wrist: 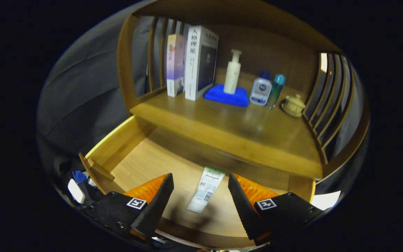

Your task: Pull open the drawer, take out the items inside it, and place them on the countertop above the cabinet.

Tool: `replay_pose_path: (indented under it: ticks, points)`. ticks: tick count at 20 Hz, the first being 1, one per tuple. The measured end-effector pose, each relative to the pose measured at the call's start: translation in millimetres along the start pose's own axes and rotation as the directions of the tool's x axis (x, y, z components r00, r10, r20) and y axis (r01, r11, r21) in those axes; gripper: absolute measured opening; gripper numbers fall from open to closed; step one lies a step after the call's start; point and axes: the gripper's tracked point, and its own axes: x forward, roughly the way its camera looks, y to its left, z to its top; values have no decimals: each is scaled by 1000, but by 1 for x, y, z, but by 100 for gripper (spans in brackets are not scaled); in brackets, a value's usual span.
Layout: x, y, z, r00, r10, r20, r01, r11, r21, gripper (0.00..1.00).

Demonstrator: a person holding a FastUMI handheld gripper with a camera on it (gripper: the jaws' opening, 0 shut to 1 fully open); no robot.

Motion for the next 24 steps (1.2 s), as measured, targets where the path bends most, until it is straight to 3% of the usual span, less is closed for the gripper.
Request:
replay_pose_path:
  ticks: [6,14,19,24]
  points:
    - [31,10,-33,966,74,-249,-57,996,75,98]
    - [56,-3,-60,918,43,-394,-28,999,44,98]
    - [63,7,-68,893,85,-443,-55,995,80,98]
    - [67,1,-70,877,51,-477,-41,999,31,79]
